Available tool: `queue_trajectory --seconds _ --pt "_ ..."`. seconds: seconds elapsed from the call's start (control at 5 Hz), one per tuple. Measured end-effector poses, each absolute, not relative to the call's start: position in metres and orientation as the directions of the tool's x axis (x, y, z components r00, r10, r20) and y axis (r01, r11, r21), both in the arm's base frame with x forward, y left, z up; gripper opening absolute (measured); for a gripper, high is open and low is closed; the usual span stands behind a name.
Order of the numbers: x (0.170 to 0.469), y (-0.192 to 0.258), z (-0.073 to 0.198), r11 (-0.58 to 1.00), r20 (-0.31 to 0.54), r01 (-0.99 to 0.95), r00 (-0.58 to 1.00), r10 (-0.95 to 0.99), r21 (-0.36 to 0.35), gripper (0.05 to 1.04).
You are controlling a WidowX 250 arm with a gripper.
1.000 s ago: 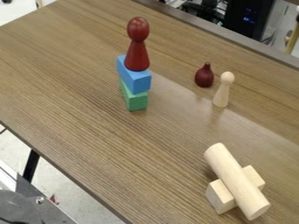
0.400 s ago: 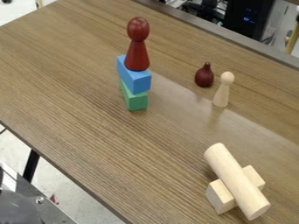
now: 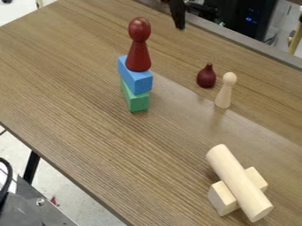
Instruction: Move the brown object to the upper center of the table
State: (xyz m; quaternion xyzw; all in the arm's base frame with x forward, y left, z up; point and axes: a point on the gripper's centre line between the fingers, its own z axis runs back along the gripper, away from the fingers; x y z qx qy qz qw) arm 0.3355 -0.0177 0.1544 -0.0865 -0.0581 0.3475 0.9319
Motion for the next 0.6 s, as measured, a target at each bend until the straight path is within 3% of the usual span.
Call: queue_trajectory --seconds 0.4,0.6 --pt "0.343 -0.028 0.129 0.830 0.152 -0.509 0.824 0.546 -0.227 0.999" --pt "0.351 -0.030 0.113 0.844 0.156 -0.497 0.834 0.529 -0.203 0.999"
